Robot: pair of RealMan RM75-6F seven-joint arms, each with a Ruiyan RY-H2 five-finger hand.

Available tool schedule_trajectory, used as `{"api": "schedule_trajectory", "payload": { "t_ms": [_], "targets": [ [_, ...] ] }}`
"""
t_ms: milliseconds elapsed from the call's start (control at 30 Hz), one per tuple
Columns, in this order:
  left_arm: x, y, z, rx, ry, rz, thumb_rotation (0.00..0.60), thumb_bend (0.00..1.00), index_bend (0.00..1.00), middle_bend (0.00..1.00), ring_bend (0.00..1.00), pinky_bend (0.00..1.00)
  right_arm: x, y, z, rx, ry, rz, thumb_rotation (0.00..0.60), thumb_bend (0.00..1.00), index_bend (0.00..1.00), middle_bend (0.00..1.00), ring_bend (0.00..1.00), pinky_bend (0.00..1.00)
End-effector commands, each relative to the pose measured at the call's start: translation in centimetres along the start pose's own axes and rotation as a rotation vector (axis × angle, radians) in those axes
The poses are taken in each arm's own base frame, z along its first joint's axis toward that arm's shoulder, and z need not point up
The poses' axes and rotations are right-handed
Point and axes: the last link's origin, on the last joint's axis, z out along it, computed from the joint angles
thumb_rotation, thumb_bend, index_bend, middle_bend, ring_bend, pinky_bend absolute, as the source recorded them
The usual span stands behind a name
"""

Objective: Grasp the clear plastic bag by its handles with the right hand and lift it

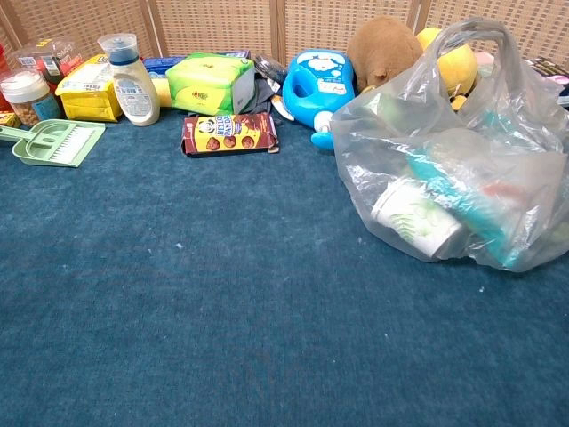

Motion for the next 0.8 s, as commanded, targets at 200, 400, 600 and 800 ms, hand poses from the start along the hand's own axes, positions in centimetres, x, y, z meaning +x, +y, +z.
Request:
{"api": "schedule_trajectory", "payload": {
  "t_ms": [200,400,600,800],
  "targets": [
    [0.0,-0.1,0.0,0.000,-0.002,0.001,0.000,0.21,0.39,0.32,0.27,0.13,-0.1,0.0,0.0,-0.002,-0.003,0.004,0.054,0.32,0.22,0.30,0.29,0.31],
    [0.2,-0.1,-0.2,-0.001,0.010,0.001,0.000,0.21,0.39,0.32,0.27,0.13,-0.1,0.0,-0.1,0.002,-0.003,0.021,0.051,0.32,0.22,0.30,0.29,0.31],
    [0.3,0.0,0.0,-0.008,0.010,0.001,0.000,0.21,0.39,0.32,0.27,0.13,-0.1,-0.2,0.3,0.014,-0.002,0.042,0.055,0.32,0.22,0.30,0.29,0.31],
    [0.2,0.4,0.3,-0.020,0.004,-0.001,0.000,0.21,0.39,0.32,0.27,0.13,-0.5,-1.2,1.5,0.039,-0.046,0.154,0.054,0.32,0.18,0.25,0.26,0.31]
  ]
}}
